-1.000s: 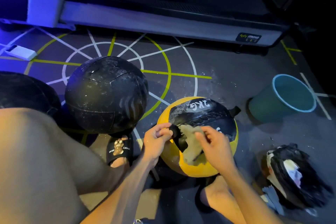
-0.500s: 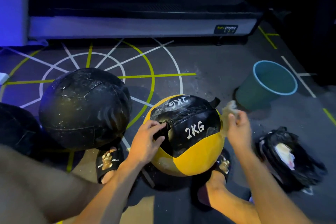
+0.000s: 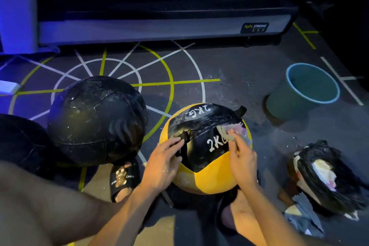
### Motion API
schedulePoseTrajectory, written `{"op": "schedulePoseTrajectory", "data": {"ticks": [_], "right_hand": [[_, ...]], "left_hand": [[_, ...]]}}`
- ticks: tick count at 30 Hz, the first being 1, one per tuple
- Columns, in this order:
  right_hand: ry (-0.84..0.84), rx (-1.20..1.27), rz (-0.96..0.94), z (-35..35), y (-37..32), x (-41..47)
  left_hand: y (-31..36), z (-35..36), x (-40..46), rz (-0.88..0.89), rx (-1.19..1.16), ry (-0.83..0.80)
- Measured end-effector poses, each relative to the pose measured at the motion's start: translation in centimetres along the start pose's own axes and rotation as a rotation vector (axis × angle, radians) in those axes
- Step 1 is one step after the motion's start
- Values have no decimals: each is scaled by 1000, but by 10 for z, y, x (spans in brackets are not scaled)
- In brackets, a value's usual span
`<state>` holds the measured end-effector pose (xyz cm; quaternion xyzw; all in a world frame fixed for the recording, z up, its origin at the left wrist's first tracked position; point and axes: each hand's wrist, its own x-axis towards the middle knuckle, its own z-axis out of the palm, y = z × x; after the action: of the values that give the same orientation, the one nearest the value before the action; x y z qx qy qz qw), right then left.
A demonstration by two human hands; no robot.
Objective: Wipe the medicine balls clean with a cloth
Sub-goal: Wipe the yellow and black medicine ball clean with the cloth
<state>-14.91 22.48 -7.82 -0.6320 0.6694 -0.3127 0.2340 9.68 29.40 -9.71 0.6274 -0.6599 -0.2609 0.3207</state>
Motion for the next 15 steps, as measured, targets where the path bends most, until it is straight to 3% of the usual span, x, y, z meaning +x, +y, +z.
{"op": "schedulePoseTrajectory", "data": {"ticks": [4,7,10,12,15], "right_hand": [[-9,63,-184,6,-46,0],[-152,-26,-522,27,-79,-2],[-330,-242,-934,55,-70,-3],[-411,-272,-924,54,-52,4],[-362,-237,-852,36,-38,10]], "left_hand": [[-3,13,-15,76,154,50],[0,12,-15,48,189,-3],[3,9,-16,62,132,-73],[0,4,-19,9,20,-68],[-9,-10,-24,-159,-173,47]]}}
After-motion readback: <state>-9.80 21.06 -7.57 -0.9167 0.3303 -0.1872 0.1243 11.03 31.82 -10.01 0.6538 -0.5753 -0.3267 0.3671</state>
